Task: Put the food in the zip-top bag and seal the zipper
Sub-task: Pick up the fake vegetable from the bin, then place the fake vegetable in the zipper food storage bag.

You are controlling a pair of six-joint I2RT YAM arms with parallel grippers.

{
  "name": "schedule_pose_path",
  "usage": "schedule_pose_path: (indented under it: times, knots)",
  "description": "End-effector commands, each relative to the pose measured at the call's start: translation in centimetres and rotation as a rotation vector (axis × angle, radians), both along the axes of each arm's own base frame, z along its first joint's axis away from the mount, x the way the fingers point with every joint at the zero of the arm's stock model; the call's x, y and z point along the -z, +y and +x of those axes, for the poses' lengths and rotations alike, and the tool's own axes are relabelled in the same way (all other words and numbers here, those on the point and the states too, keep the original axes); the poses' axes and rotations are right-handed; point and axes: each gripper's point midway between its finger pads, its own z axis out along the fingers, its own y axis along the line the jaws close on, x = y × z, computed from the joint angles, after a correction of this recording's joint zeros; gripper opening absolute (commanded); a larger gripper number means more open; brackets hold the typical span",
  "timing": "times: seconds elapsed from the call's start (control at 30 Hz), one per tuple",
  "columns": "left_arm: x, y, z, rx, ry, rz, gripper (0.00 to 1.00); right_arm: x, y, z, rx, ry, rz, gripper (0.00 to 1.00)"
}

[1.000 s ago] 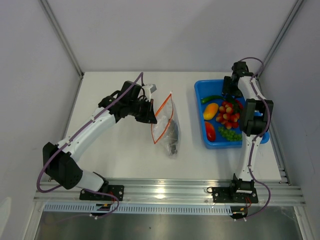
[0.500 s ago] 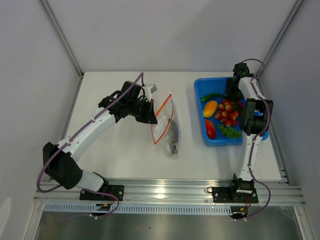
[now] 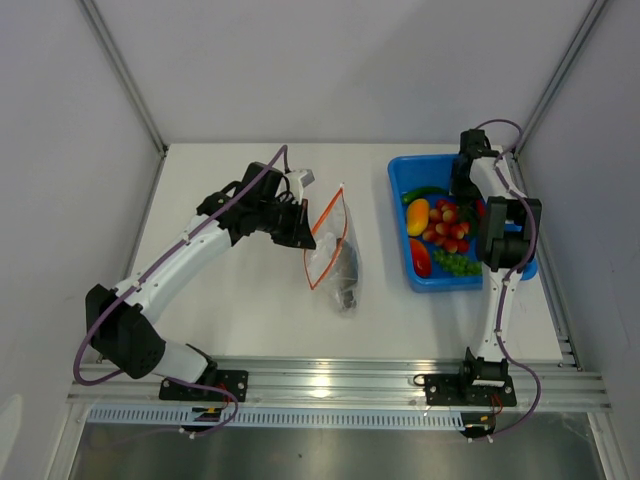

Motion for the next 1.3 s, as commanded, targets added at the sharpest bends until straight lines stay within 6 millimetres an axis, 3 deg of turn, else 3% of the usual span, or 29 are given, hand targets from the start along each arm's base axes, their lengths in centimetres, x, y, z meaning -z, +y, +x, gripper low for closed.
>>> schedule_pose_path:
  times: [0.0,0.07,0.3,0.6,0.7,0.73,0.8,0.83,0.93,0.97,1.0,1.03,1.1,1.13,1.2,1.27]
  knots:
    - [-0.8,-0.5,0.1,0.016,0.002,-0.038,0.0,-3.9,-0.6,0.0,0.055,-0.068,-0.049,0.1]
    - [-1.2,-0.6,0.1,0.024,-0.001,-0.046,0.01,-6.0,-1.0,0.1,0.082,-0.101,-0.071,0.02]
    - [-1.8,-0.9,0.1,0.036,0.019,-0.045,0.01,-13.8,-1.7,0.1,0.135,-0.241,-0.119,0.0]
    - [-2.5,-1.2,-0.2,0.045,0.045,-0.059,0.0,-25.0,0.2,-1.4,0.162,-0.458,-0.054,0.0]
    - [-2.6,-1.3,-0.3,0.049,0.056,-0.067,0.01,-26.9,4.1,-2.3,0.09,-0.489,0.039,0.0]
    - [-2.8,-1.4,-0.2,0.048,0.054,-0.072,0.0,-28.5,5.1,-3.1,0.08,-0.518,0.076,0.0]
    - [-2.9,-1.5,0.0,0.042,0.06,-0.074,0.01,-29.1,8.5,-4.2,0.01,-0.523,0.149,0.0]
    - [-3.0,-1.7,0.1,0.037,0.065,-0.077,0.01,-31.0,9.7,-5.4,-0.012,-0.563,0.187,0.0]
    - [-3.1,-2.2,0.4,0.033,0.089,-0.086,0.01,-33.5,15.4,-8.2,-0.131,-0.617,0.332,0.0]
    - [-3.6,-2.3,0.6,0.033,0.087,-0.094,0.01,-34.1,18.7,-9.4,-0.197,-0.623,0.417,0.0]
    - [-3.6,-2.5,0.6,0.034,0.098,-0.096,0.0,-35.4,20.3,-10.0,-0.232,-0.668,0.463,0.0]
    - [-3.5,-2.7,0.7,0.032,0.115,-0.096,0.01,-35.0,21.7,-10.7,-0.26,-0.661,0.497,0.0]
    - [-4.4,-3.1,0.9,0.043,0.116,-0.116,0.01,-38.2,24.6,-12.9,-0.347,-0.737,0.599,0.0]
    - [-4.5,-3.3,1.0,0.042,0.122,-0.12,0.01,-38.8,26.7,-14.1,-0.397,-0.745,0.638,0.0]
    - [-4.8,-3.5,1.0,0.045,0.127,-0.13,0.01,-39.6,28.7,-15.6,-0.449,-0.768,0.697,0.0]
    - [-4.9,-3.7,1.0,0.044,0.138,-0.138,0.01,-39.1,30.8,-16.9,-0.491,-0.754,0.706,0.0]
